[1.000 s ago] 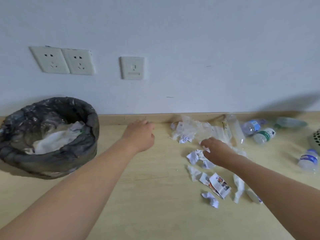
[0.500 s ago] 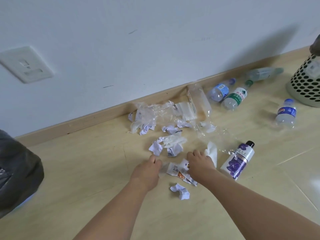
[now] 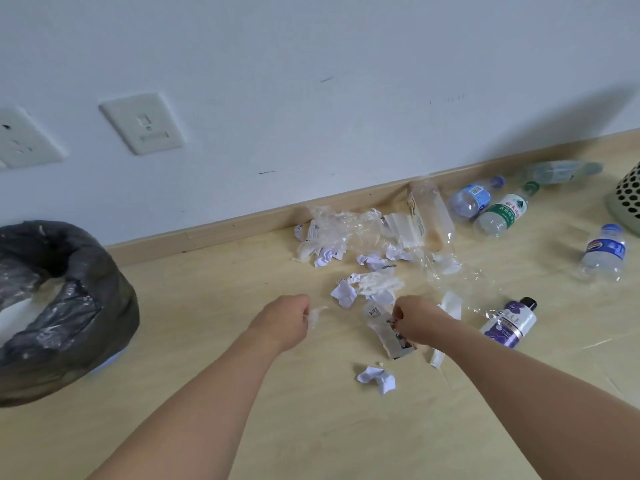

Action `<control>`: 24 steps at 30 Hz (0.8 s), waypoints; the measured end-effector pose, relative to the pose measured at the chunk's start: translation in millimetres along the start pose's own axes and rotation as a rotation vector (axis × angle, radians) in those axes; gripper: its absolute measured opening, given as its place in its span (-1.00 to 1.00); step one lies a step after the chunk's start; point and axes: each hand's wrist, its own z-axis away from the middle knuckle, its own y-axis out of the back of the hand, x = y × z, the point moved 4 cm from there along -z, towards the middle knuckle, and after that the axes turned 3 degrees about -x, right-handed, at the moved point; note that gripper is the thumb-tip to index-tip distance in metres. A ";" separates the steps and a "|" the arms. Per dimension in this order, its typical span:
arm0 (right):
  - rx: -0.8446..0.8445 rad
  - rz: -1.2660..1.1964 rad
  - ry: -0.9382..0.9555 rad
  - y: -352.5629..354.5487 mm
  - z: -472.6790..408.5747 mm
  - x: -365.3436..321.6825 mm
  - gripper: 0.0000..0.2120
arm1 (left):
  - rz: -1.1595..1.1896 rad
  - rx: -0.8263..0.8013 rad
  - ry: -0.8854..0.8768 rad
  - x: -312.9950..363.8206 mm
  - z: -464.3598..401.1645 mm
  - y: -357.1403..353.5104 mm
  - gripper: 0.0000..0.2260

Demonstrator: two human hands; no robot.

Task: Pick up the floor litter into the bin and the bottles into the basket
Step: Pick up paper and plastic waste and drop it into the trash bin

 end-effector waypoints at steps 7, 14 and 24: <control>0.173 0.014 0.171 90.2 27.5 -116.2 -0.88 | -0.024 0.237 0.026 -68.8 53.6 124.4 -0.85; 0.316 -0.111 0.466 121.5 70.3 -314.5 -0.81 | -0.005 0.470 0.141 -182.7 140.3 225.5 -0.87; 0.346 -0.224 0.720 47.4 92.1 -571.5 -0.97 | -0.020 0.593 0.521 -334.7 228.3 218.2 -0.81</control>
